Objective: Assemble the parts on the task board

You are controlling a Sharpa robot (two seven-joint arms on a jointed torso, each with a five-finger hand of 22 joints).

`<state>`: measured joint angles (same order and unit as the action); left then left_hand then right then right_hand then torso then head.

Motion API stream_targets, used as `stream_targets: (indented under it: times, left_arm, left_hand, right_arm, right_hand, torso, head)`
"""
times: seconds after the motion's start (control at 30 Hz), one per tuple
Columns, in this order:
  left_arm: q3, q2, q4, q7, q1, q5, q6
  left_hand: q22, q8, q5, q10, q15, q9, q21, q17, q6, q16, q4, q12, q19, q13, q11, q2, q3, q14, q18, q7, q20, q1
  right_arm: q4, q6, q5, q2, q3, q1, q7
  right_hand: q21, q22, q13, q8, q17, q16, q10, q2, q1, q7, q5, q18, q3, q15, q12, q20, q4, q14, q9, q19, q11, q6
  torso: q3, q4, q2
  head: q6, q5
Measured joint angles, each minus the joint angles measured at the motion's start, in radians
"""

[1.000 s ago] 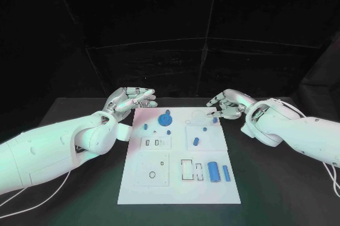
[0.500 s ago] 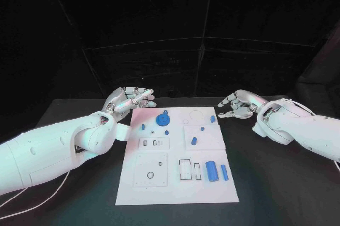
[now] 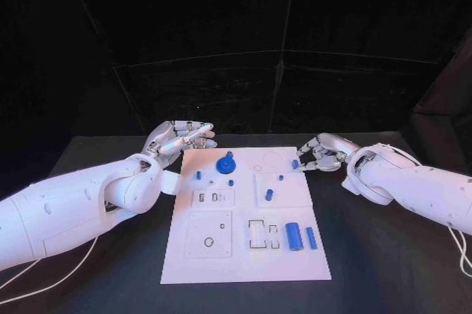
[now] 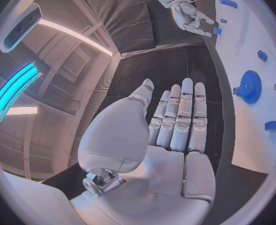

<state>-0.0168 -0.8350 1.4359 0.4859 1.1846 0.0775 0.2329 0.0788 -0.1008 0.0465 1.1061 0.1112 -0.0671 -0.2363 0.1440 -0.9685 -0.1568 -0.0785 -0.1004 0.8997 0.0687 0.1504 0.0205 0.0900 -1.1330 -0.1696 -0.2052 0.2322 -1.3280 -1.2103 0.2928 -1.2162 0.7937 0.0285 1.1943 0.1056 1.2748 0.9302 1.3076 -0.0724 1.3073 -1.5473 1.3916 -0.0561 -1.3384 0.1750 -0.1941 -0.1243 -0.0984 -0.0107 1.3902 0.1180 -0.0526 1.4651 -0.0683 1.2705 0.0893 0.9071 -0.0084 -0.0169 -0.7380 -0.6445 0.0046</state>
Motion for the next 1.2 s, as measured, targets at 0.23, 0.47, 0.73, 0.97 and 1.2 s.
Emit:
stream_targets:
  times: [0.23, 0.47, 0.73, 0.97, 1.2]
  left_arm:
    - [0.0, 0.001, -0.002, 0.0, 0.0, 0.0, -0.001]
    - [0.0, 0.001, -0.003, 0.0, 0.0, 0.001, -0.002]
    - [0.0, 0.001, -0.003, 0.0, 0.0, 0.001, -0.003]
    - [0.0, 0.002, -0.004, -0.001, 0.0, 0.001, -0.004]
    - [0.0, 0.002, -0.005, -0.001, 0.0, 0.002, -0.004]
  left_hand:
    - [0.0, 0.0, 0.0, 0.0, 0.0, 0.0, 0.004, 0.0, 0.0, 0.0, 0.003, 0.0, 0.0, -0.001, 0.0, 0.0, -0.003, 0.0, 0.0, 0.0, 0.0, 0.0]
    - [0.0, 0.0, 0.0, 0.0, 0.0, 0.0, 0.004, 0.0, 0.0, 0.0, 0.003, 0.0, 0.0, -0.001, 0.0, 0.0, -0.003, 0.0, 0.0, 0.0, 0.0, 0.0]
    - [0.0, 0.0, 0.0, 0.0, 0.0, 0.0, 0.004, 0.0, 0.0, 0.0, 0.003, 0.0, 0.0, -0.001, 0.0, 0.0, -0.003, 0.0, 0.0, 0.0, 0.0, 0.0]
    - [0.0, 0.0, 0.0, 0.0, 0.0, 0.0, 0.004, 0.0, 0.0, 0.0, 0.003, 0.0, 0.0, -0.001, 0.0, 0.0, -0.003, 0.0, 0.0, 0.0, 0.0, 0.0]
    - [-0.001, 0.0, 0.0, 0.0, 0.0, 0.0, 0.004, 0.001, 0.0, 0.0, 0.003, 0.004, 0.0, -0.001, 0.0, 0.0, -0.003, 0.0, 0.0, 0.0, 0.0, 0.0]
  right_arm:
    - [0.013, 0.001, -0.012, -0.013, -0.001, -0.005, -0.005]
    - [0.023, 0.001, -0.018, -0.027, 0.0, -0.01, -0.009]
    - [0.041, 0.001, -0.022, -0.044, 0.0, -0.012, -0.013]
    - [0.053, 0.0, -0.023, -0.053, 0.0, -0.012, -0.015]
    - [0.056, -0.001, -0.024, -0.058, -0.001, -0.012, -0.018]
  right_hand:
    - [0.0, 0.0, 0.0, 0.0, 0.0, 0.0, 0.0, 0.008, -0.008, 0.0, 0.005, 0.0, 0.0, 0.0, 0.0, 0.0, -0.005, 0.0, 0.0, 0.0, 0.0, 0.0]
    - [0.0, 0.001, 0.0, -0.008, 0.0, 0.0, 0.004, 0.017, -0.017, -0.007, 0.016, 0.0, -0.003, 0.0, 0.0, 0.0, -0.009, 0.0, -0.002, 0.0, -0.004, 0.023]
    - [0.004, 0.003, 0.0, -0.02, 0.001, 0.0, 0.011, 0.037, -0.015, -0.01, 0.034, 0.0, -0.011, 0.0, 0.007, 0.0, -0.016, 0.0, -0.003, 0.0, -0.011, 0.052]
    - [0.004, 0.005, 0.0, -0.025, 0.001, 0.0, 0.014, 0.045, -0.015, -0.015, 0.038, 0.0, -0.017, 0.004, 0.007, -0.004, -0.023, 0.004, -0.003, 0.004, -0.014, 0.069]
    - [0.004, 0.006, 0.0, -0.031, 0.001, 0.0, 0.018, 0.054, -0.014, -0.022, 0.038, 0.0, -0.025, 0.008, 0.011, -0.011, -0.03, 0.0, -0.004, 0.004, -0.018, 0.092]
  torso:
    - [-0.0012, -0.0001, 0.001]
    - [-0.0012, -0.0001, 0.001]
    - [-0.0015, -0.0001, 0.001]
    - [-0.0012, 0.0, 0.001]
    - [-0.0007, 0.0, 0.001]
  head:
    - [-0.002, -0.001]
    - [-0.003, -0.001]
    - [-0.005, -0.001]
    - [-0.007, 0.0]
    - [-0.008, 0.0]
